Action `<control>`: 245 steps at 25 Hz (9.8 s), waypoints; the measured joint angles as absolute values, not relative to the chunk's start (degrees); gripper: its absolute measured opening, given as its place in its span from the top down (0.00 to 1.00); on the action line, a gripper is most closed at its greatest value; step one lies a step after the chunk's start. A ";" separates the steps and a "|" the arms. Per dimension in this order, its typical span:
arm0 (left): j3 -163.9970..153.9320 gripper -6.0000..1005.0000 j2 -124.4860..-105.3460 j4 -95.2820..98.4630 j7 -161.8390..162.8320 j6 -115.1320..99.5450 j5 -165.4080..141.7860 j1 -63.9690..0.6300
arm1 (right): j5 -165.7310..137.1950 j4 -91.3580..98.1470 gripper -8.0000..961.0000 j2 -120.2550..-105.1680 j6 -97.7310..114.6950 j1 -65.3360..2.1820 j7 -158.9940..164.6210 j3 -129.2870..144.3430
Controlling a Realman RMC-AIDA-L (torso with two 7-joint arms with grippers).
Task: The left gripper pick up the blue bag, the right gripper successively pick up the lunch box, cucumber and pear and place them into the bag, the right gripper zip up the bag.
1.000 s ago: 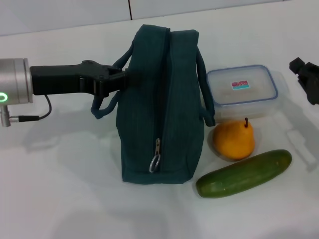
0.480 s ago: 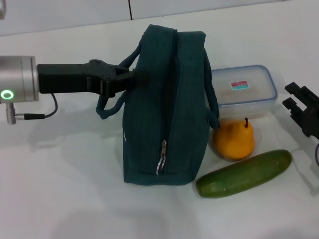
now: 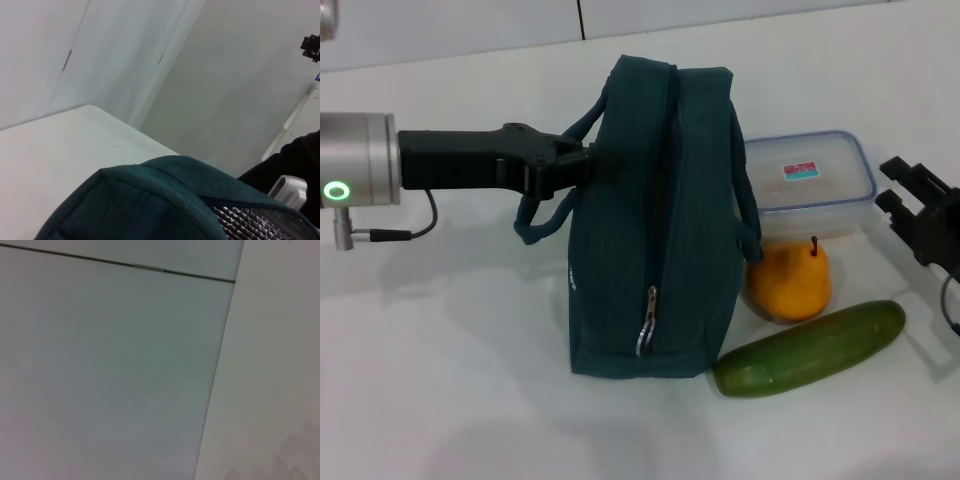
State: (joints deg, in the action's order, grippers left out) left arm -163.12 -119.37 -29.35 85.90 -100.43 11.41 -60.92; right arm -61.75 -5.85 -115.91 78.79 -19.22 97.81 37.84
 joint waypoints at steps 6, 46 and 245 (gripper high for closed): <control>-163.12 0.95 -119.26 -29.71 85.79 -100.46 11.07 -60.90 | -61.94 -5.82 0.42 -115.92 77.50 -21.87 99.93 37.88; -163.12 0.95 -119.27 -29.77 84.37 -100.08 11.40 -60.88 | -61.87 0.76 0.47 -115.47 66.39 -27.72 107.37 38.40; -163.03 0.95 -119.35 -21.71 70.76 -90.96 25.24 -52.74 | -133.66 67.02 0.10 -115.55 103.67 -43.72 113.65 86.04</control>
